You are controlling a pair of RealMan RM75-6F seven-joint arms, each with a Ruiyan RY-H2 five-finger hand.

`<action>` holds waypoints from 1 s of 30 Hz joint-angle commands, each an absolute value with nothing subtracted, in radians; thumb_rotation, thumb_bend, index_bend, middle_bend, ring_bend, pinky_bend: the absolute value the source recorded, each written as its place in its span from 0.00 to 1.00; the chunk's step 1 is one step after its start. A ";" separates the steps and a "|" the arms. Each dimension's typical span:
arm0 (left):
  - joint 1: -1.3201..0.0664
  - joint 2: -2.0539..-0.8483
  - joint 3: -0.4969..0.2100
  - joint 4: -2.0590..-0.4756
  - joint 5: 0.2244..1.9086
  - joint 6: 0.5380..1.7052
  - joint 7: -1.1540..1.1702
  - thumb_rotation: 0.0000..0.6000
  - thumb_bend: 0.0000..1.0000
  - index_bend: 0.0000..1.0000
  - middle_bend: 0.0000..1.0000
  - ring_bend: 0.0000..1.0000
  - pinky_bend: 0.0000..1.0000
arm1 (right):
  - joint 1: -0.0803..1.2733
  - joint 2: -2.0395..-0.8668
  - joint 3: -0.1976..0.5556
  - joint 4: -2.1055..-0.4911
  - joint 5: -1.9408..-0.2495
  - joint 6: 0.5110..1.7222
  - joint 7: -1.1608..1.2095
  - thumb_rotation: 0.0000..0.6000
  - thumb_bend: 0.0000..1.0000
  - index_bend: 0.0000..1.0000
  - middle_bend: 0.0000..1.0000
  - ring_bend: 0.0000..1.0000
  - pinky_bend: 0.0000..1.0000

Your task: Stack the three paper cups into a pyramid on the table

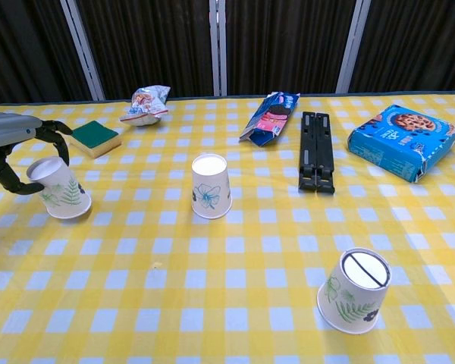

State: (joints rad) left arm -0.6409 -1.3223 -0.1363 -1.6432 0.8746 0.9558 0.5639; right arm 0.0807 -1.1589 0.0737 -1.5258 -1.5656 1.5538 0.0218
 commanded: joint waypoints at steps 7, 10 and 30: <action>-0.706 -1.345 -0.179 -1.697 0.912 0.971 0.562 1.00 0.44 0.44 0.00 0.00 0.00 | 0.080 -1.146 0.079 -1.523 -1.556 1.552 0.063 1.00 0.09 0.14 0.00 0.00 0.00; -0.751 -1.382 -0.190 -1.690 0.886 0.974 0.615 1.00 0.44 0.44 0.00 0.00 0.00 | 0.080 -1.141 0.083 -1.518 -1.547 1.549 0.087 1.00 0.09 0.14 0.00 0.00 0.00; -0.960 -1.603 -0.210 -1.556 0.678 0.958 0.775 1.00 0.44 0.41 0.00 0.00 0.00 | 0.079 -1.122 0.104 -1.485 -1.503 1.531 0.186 1.00 0.09 0.14 0.00 0.00 0.00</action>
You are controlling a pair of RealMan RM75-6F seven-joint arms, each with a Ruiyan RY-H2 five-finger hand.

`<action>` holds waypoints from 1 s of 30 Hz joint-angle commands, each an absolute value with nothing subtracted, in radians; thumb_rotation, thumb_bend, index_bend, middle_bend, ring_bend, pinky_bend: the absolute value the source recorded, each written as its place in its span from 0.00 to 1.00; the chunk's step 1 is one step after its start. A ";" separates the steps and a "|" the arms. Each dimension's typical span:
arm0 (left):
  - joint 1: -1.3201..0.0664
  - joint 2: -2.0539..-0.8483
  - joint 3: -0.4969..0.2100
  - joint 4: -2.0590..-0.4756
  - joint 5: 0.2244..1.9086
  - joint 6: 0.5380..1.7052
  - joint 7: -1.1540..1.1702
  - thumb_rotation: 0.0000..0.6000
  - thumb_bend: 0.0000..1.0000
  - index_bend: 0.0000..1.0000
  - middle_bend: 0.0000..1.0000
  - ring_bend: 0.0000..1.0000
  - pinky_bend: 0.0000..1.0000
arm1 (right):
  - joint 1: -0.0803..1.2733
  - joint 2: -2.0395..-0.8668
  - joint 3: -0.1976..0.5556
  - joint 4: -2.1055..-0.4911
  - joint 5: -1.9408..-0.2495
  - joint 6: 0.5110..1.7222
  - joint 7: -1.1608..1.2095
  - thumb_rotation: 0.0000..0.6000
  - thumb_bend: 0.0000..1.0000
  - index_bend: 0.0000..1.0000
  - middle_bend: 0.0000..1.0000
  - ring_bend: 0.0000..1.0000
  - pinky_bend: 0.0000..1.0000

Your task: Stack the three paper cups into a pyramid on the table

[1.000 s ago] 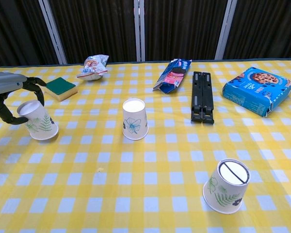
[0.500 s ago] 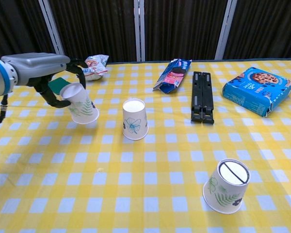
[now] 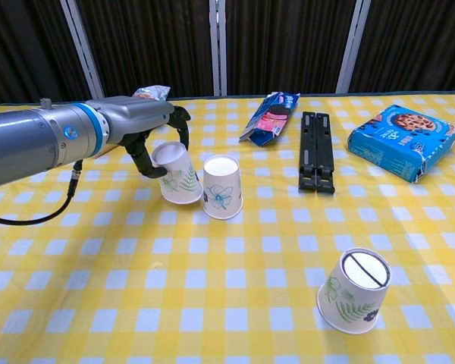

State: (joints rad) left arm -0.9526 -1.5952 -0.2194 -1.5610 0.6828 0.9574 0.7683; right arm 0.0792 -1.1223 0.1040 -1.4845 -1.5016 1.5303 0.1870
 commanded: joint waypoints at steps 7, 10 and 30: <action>-0.962 -1.609 -0.187 -1.563 0.679 0.973 0.759 1.00 0.37 0.16 0.00 0.00 0.00 | 0.077 -1.123 0.100 -1.493 -1.508 1.533 0.173 1.00 0.09 0.14 0.00 0.00 0.00; -0.950 -1.596 -0.183 -1.580 0.704 0.990 0.733 1.00 0.28 0.01 0.00 0.00 0.00 | 0.078 -1.122 0.100 -1.495 -1.503 1.527 0.170 1.00 0.09 0.14 0.00 0.00 0.00; -0.534 -1.266 0.105 -1.792 1.256 1.432 0.418 1.00 0.23 0.00 0.00 0.00 0.00 | 0.096 -1.136 0.070 -1.522 -1.549 1.497 0.113 1.00 0.04 0.14 0.00 0.00 0.00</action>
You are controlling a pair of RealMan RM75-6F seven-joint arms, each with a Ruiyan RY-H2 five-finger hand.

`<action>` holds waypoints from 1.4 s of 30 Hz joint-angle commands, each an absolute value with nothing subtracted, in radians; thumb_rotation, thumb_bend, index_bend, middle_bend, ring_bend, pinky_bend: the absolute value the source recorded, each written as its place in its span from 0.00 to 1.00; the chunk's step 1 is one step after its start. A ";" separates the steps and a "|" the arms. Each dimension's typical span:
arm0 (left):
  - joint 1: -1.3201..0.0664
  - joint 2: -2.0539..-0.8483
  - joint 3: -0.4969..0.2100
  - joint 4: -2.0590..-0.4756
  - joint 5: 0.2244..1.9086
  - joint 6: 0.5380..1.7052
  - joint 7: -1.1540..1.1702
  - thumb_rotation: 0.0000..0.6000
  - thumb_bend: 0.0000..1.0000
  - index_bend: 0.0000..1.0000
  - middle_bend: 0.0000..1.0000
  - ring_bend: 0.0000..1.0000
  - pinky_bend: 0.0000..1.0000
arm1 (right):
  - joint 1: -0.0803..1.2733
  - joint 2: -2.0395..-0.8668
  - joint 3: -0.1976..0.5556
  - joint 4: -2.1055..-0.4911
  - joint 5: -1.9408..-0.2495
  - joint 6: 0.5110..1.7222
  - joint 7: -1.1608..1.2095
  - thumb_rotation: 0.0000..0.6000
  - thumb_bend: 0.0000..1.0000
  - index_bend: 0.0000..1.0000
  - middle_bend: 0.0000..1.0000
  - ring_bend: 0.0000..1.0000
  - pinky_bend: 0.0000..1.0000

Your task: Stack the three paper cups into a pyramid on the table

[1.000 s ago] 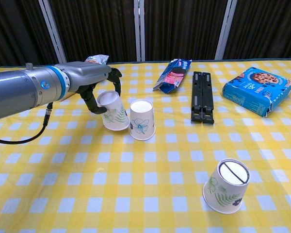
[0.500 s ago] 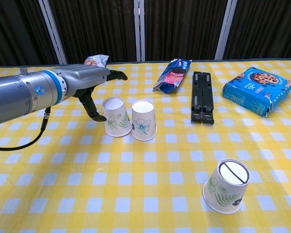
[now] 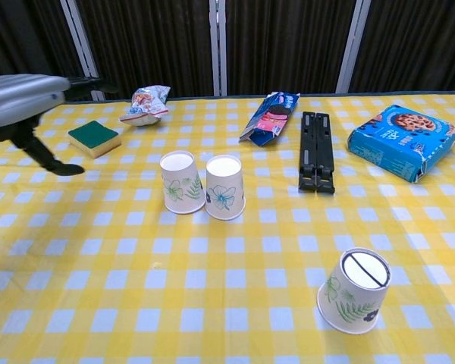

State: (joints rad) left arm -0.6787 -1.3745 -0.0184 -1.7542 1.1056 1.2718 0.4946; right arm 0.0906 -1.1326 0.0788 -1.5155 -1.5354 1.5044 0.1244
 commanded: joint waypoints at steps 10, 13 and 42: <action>-0.334 -1.248 0.174 -1.624 1.422 1.595 0.212 1.00 0.22 0.00 0.00 0.00 0.00 | 0.165 -1.079 0.018 -1.601 -1.676 1.415 0.173 1.00 0.02 0.14 0.00 0.00 0.00; -0.319 -1.251 0.164 -1.597 1.432 1.581 0.193 1.00 0.23 0.00 0.00 0.00 0.00 | 0.226 -1.070 0.002 -1.643 -1.735 1.345 0.205 1.00 0.02 0.15 0.00 0.00 0.00; -0.268 -1.232 0.067 -1.585 1.497 1.485 0.150 1.00 0.23 0.00 0.00 0.00 0.00 | 0.449 -1.223 -0.008 -1.858 -1.647 1.001 -0.086 1.00 0.07 0.18 0.00 0.00 0.00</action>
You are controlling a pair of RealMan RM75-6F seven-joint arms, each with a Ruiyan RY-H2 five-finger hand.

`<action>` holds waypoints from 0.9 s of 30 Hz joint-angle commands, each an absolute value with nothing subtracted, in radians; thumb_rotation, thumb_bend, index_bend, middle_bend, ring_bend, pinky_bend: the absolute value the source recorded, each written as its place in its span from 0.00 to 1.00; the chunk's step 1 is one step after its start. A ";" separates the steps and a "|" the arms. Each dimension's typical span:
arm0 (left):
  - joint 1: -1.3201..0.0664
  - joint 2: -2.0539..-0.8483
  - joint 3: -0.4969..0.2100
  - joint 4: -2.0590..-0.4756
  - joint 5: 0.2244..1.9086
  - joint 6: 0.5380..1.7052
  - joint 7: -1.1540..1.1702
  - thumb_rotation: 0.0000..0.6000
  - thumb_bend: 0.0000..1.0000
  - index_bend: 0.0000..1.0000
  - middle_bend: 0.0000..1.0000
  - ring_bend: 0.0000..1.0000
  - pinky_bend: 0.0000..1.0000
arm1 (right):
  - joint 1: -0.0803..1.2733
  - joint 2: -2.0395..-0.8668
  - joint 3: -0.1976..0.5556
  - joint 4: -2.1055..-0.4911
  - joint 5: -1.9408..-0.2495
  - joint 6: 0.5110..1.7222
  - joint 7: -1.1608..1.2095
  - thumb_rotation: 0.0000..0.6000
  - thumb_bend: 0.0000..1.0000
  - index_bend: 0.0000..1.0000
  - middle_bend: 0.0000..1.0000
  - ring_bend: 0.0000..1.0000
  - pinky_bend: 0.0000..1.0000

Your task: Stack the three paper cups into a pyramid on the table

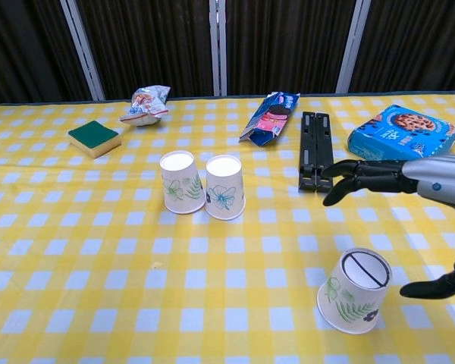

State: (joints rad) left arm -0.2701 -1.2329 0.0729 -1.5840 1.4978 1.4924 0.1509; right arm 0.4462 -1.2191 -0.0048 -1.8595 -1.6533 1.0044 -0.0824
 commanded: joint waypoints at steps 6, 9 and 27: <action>-0.266 -1.232 0.052 -1.588 1.505 1.467 0.154 1.00 0.23 0.00 0.00 0.00 0.00 | 0.451 -1.231 -0.022 -1.849 -1.628 0.997 -0.100 1.00 0.08 0.24 0.00 0.00 0.00; -0.265 -1.233 0.048 -1.590 1.509 1.457 0.159 1.00 0.23 0.00 0.00 0.00 0.00 | 0.452 -1.246 -0.022 -1.838 -1.616 0.998 -0.119 1.00 0.08 0.25 0.00 0.00 0.00; -0.245 -1.220 0.018 -1.589 1.516 1.444 0.133 1.00 0.23 0.00 0.00 0.00 0.00 | 0.458 -1.294 -0.030 -1.783 -1.548 0.988 -0.145 1.00 0.10 0.36 0.07 0.00 0.02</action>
